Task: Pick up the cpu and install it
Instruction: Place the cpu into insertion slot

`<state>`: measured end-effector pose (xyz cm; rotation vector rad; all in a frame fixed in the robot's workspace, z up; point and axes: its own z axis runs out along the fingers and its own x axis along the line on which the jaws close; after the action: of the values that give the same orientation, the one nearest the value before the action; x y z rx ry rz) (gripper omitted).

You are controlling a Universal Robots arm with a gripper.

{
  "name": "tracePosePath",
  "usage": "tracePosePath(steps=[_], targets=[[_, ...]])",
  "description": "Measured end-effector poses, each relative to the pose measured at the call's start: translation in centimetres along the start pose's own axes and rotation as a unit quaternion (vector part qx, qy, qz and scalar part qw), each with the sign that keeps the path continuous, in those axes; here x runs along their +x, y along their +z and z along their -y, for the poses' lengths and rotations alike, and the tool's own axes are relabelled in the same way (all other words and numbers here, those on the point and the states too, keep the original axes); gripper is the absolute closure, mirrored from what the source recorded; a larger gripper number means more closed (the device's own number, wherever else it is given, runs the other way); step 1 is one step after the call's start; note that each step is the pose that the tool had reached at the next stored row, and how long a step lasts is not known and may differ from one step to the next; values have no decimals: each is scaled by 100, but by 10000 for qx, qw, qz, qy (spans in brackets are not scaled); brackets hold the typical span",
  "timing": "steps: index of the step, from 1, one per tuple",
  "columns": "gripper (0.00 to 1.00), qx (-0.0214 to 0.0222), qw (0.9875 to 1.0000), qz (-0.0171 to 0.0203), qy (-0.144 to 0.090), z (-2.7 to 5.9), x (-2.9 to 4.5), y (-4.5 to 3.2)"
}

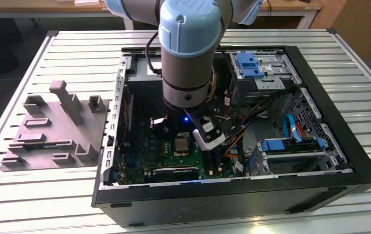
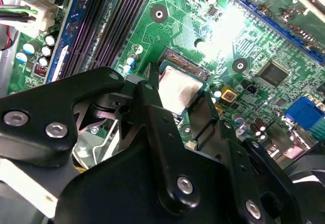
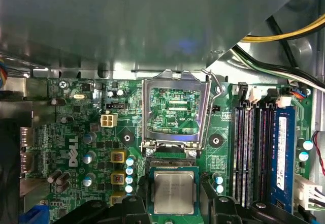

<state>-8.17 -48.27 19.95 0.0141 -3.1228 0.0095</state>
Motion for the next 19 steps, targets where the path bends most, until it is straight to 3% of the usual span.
tracePosePath(steps=[19], targets=[[53,-2,10000,1,0,11,23,92]])
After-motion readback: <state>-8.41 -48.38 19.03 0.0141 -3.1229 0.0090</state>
